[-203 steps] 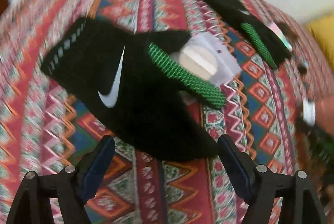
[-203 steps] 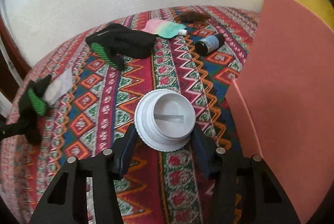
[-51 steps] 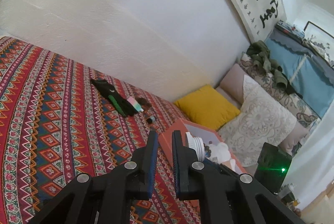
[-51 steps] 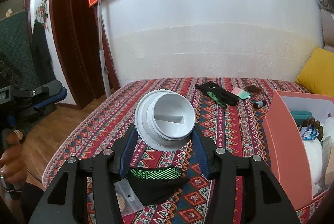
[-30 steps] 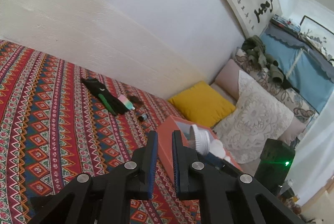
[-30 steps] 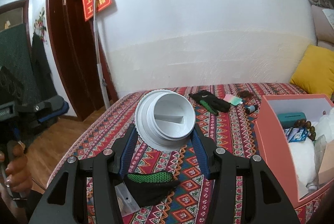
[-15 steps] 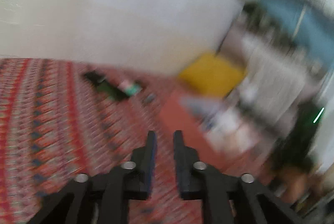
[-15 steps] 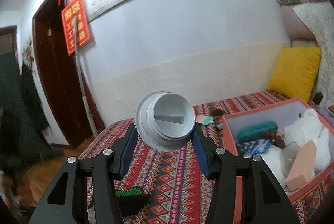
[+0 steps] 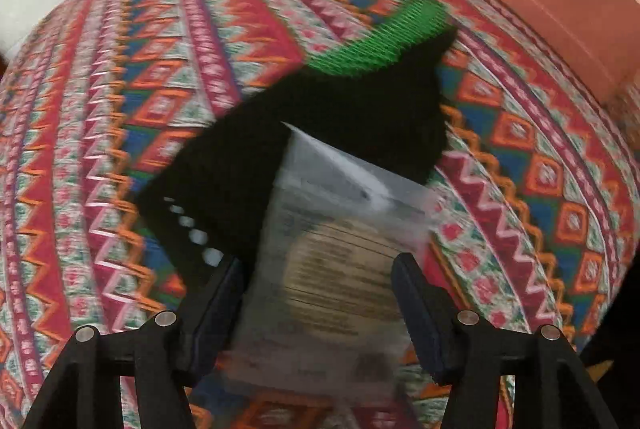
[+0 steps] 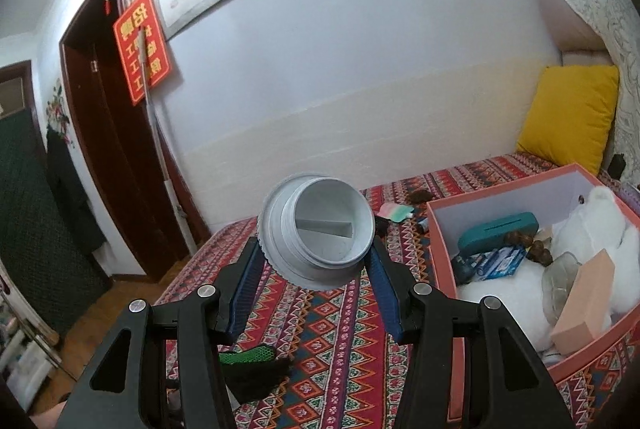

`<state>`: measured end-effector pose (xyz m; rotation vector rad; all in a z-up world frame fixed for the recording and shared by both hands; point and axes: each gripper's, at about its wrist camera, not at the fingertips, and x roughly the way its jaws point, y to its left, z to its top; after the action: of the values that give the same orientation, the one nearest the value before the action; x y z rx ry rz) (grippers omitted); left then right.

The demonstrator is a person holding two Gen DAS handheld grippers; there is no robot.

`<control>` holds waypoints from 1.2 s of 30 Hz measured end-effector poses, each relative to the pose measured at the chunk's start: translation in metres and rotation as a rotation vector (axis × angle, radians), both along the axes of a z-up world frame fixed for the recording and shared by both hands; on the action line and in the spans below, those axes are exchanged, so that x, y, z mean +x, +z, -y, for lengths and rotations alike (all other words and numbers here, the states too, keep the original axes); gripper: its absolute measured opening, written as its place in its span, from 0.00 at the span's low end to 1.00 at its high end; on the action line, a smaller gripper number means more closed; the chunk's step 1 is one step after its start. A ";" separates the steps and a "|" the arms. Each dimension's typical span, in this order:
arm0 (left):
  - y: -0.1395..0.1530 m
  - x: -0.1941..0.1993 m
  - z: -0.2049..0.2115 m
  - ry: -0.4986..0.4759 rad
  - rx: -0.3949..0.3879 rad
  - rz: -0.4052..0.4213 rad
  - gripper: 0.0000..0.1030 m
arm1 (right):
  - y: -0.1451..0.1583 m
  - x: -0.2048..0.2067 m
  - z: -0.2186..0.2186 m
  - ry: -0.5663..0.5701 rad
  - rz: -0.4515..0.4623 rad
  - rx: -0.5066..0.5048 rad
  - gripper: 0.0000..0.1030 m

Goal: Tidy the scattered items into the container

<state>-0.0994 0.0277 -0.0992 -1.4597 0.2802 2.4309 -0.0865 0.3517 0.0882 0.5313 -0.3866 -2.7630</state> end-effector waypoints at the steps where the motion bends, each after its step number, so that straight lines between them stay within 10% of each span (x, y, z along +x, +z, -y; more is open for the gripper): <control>1: 0.000 0.003 -0.004 -0.005 -0.016 -0.013 0.41 | 0.000 0.001 0.002 0.001 -0.004 0.005 0.53; 5: 0.016 0.019 -0.006 0.000 0.030 -0.062 0.07 | -0.002 0.004 0.004 0.003 -0.005 0.011 0.53; 16: -0.002 0.026 -0.015 -0.043 0.104 -0.032 0.19 | -0.003 0.003 0.004 0.003 0.002 0.000 0.53; 21: 0.009 0.028 -0.011 -0.005 0.177 -0.039 0.07 | 0.004 0.009 -0.007 -0.032 -0.027 0.009 0.53; 26: 0.095 0.030 -0.035 -0.068 0.409 -0.154 0.07 | 0.029 0.028 -0.059 -0.182 -0.116 -0.048 0.53; 36: 0.242 -0.053 -0.204 -0.387 0.556 -0.357 0.07 | 0.050 0.052 -0.159 -0.517 -0.202 -0.112 0.53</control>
<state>-0.1520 0.2313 0.1429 -0.6671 -0.0441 2.1859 -0.0349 0.5111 0.1384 0.1288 -0.7092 -3.2169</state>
